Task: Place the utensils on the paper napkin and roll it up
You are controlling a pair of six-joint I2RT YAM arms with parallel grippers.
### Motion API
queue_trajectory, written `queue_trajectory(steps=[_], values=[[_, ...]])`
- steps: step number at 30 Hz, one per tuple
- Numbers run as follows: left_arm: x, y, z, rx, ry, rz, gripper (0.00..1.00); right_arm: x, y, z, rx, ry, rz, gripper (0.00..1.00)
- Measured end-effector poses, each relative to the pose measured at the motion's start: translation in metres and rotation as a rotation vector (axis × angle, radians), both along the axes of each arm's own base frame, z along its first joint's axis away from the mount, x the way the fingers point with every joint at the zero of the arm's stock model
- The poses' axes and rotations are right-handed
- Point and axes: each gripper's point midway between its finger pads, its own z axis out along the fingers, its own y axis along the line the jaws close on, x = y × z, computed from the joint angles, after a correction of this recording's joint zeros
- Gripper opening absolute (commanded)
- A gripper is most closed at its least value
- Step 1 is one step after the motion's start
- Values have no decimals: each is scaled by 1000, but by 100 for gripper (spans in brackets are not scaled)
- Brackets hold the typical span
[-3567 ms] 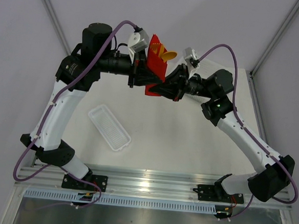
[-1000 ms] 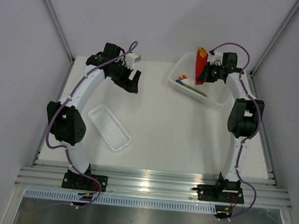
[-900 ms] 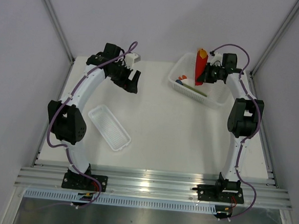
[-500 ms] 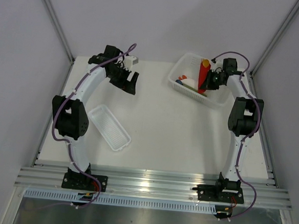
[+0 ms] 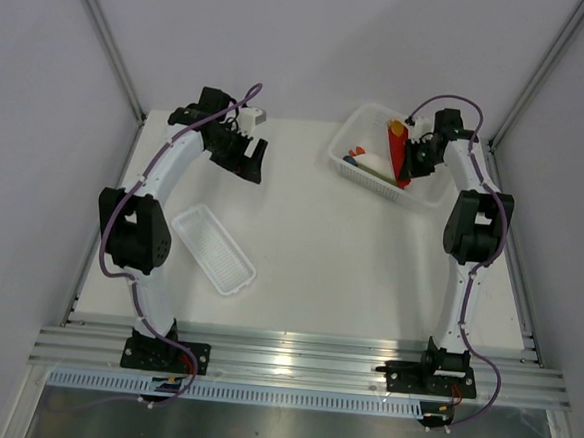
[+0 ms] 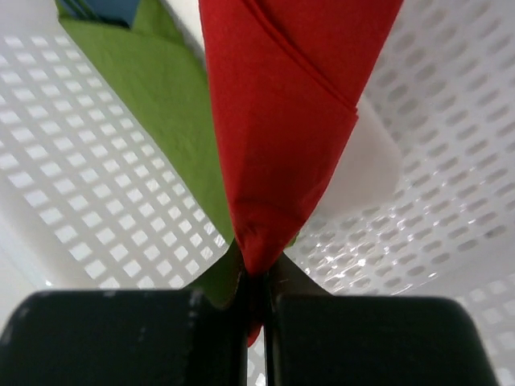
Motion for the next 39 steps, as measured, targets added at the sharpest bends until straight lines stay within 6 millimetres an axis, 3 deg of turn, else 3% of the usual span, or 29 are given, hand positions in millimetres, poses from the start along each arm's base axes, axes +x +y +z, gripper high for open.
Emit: queue_trajectory(steps=[7,12,18,21,26,28,33,39], values=[[0,0,0,0,1,0,92,-45,21,-32,7,118,52,0],[-1,0,-2,0,5,-1,92,-60,49,-26,46,129,110,0],[-4,1,-7,3,21,-1,92,-65,72,-11,78,110,154,0],[-4,1,-7,4,22,-1,92,-61,68,1,82,109,152,0],[-6,1,-11,6,31,0,92,-28,47,32,39,9,115,0],[-7,1,-12,6,35,0,92,-17,39,36,31,-10,97,0],[-8,2,-15,8,42,0,92,-4,22,14,15,20,70,0],[-9,2,-16,8,45,0,92,-19,19,-26,21,140,89,0]])
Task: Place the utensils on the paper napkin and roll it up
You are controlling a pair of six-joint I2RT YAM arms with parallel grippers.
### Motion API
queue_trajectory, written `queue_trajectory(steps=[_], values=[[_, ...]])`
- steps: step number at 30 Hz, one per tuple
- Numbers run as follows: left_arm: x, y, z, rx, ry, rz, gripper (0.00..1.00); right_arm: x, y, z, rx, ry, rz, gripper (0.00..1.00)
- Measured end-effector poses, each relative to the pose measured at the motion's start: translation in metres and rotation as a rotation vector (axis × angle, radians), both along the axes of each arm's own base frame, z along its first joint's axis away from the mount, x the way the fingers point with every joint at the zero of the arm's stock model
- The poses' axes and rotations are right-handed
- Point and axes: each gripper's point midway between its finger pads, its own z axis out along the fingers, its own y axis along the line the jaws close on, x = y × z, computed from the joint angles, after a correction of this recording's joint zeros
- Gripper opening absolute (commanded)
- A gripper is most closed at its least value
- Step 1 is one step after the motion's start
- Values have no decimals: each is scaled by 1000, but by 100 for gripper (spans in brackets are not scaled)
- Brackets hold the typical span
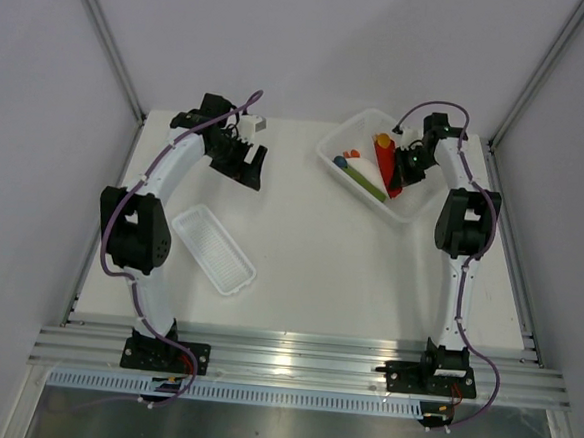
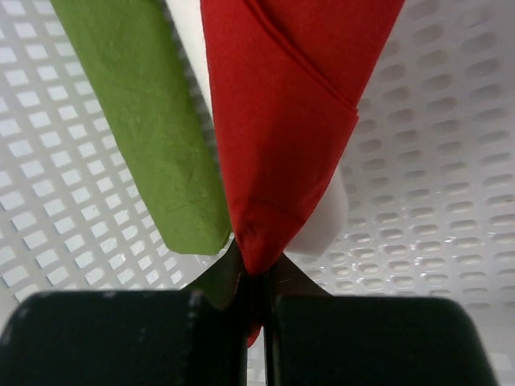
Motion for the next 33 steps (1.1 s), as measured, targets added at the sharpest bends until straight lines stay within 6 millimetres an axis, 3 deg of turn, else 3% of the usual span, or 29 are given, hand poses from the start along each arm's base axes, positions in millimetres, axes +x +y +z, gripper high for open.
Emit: queue_trajectory(steps=[9,17,22,33], values=[[0,0,0,0,1,0,91,-20,16,-1,120,69,62,0],[-3,0,-5,2,14,1,91,-24,4,-23,233,156,8,0],[-3,0,-6,1,17,1,91,-28,9,-24,270,194,-17,0],[-4,0,-6,-3,19,0,90,-31,12,-25,303,287,-133,32]])
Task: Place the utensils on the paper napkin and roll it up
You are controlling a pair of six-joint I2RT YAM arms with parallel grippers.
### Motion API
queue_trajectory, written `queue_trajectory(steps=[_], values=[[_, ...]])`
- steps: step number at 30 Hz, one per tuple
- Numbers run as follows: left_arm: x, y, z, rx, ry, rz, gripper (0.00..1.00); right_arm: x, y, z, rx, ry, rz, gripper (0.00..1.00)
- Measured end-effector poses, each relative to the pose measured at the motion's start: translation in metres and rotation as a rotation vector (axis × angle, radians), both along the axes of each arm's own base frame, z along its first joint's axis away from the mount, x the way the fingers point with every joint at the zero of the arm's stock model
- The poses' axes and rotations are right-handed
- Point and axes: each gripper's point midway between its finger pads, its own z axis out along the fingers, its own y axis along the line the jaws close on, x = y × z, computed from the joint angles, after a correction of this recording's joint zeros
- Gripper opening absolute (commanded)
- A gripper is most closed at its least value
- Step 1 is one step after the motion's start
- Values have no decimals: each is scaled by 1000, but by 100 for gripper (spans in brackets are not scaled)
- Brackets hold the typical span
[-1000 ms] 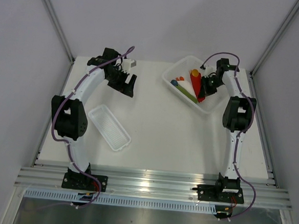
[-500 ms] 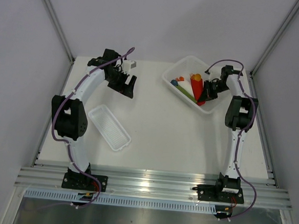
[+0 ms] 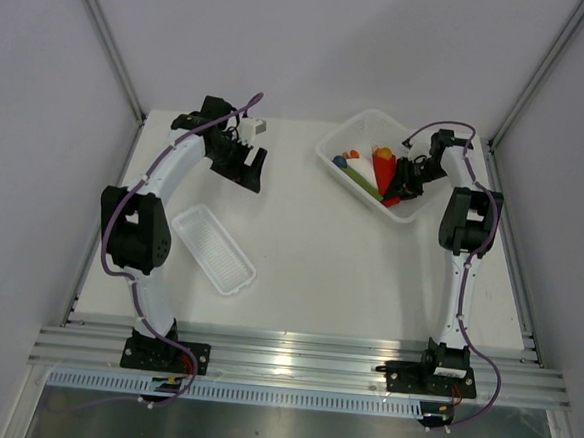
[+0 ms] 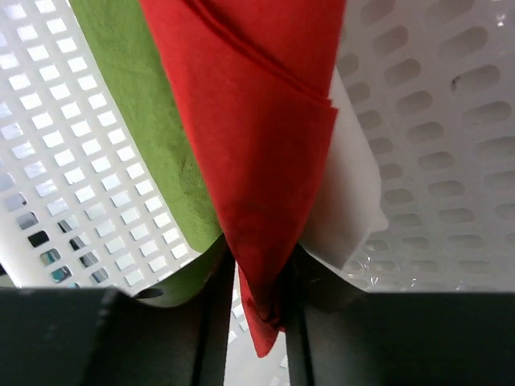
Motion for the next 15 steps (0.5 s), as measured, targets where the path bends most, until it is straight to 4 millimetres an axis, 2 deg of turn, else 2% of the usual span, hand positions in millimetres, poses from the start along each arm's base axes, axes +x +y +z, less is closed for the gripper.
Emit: queue_trajectory(steps=[7,12,15], values=[[0,-1,0,-7,4,3,90,7,-4,-2,-23,21,-65,37],[-1,-3,1,-17,7,-1,90,12,-10,-1,-63,13,-104,47],[-2,-4,1,-22,8,-4,90,15,-15,1,-109,-5,-124,49]])
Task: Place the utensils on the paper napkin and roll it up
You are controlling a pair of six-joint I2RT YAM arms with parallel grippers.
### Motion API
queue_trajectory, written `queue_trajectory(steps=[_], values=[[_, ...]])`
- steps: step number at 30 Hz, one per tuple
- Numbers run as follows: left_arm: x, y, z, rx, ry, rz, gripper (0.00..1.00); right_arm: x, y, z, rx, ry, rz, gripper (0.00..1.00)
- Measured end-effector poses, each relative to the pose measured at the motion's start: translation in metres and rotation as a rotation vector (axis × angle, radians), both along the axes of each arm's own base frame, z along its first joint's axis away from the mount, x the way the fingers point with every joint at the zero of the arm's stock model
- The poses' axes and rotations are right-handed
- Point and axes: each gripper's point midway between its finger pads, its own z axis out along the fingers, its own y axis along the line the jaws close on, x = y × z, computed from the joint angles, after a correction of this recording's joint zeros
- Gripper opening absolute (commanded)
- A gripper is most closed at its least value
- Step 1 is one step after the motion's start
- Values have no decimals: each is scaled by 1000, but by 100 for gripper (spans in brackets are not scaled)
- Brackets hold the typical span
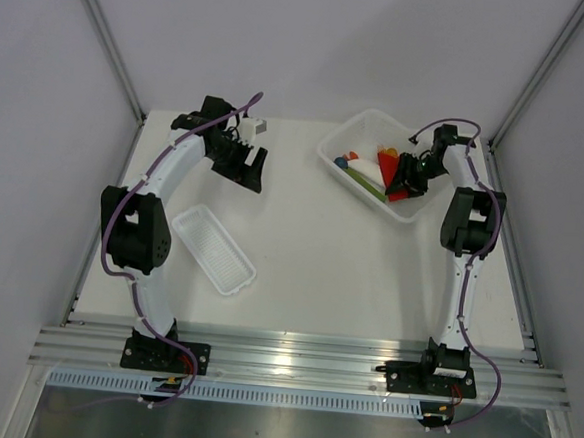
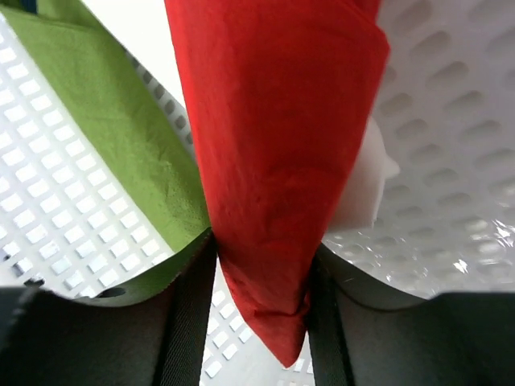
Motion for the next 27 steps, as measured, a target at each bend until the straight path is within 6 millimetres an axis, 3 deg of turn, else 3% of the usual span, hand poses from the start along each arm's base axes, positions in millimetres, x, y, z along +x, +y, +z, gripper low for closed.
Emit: queue_trajectory(steps=[21,22,23,27], values=[[1,-2,5,-12,-7,-5,90,19,-24,1,-213,-67,-89,67],[1,-2,6,-12,-9,-5,90,20,-25,1,-225,-68,-92,71],[2,-2,7,-13,-10,-6,90,20,-25,1,-235,-68,-94,81],[2,-3,9,-19,-13,-8,90,22,-27,4,-284,-82,-103,88]])
